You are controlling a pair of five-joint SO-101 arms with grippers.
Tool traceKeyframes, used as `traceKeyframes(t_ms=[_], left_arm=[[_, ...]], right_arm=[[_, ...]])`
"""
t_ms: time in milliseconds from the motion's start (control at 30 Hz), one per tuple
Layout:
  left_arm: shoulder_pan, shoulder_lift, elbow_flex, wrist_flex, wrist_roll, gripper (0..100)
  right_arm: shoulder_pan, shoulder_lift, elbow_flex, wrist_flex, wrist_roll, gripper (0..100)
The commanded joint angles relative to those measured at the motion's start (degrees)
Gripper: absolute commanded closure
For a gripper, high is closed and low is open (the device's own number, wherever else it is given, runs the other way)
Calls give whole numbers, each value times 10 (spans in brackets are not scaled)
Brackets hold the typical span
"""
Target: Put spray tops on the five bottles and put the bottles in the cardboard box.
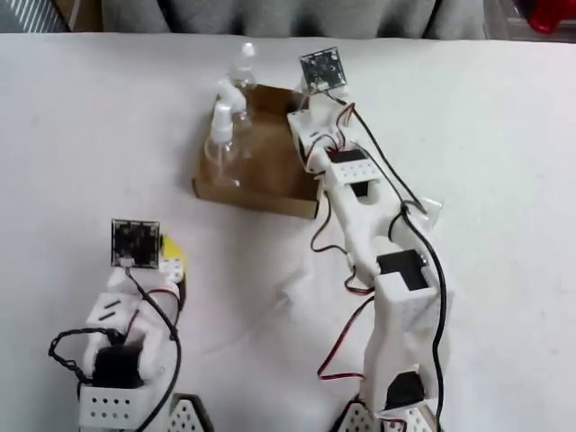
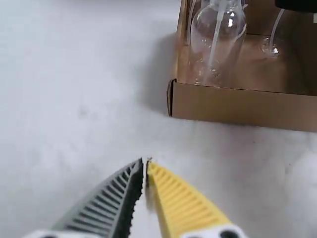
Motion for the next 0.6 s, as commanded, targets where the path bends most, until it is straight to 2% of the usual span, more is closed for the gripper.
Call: traceKeyframes(t_ms=[0, 467, 567], left_arm=[[-5, -7, -2, 0, -4, 980], [-5, -7, -2, 0, -4, 980], [-5, -7, -2, 0, -4, 980]], right_arm=[[7, -4, 13, 11, 5, 981], [18, -23, 29, 9, 5, 981], [15, -46, 69, -34, 5, 982]])
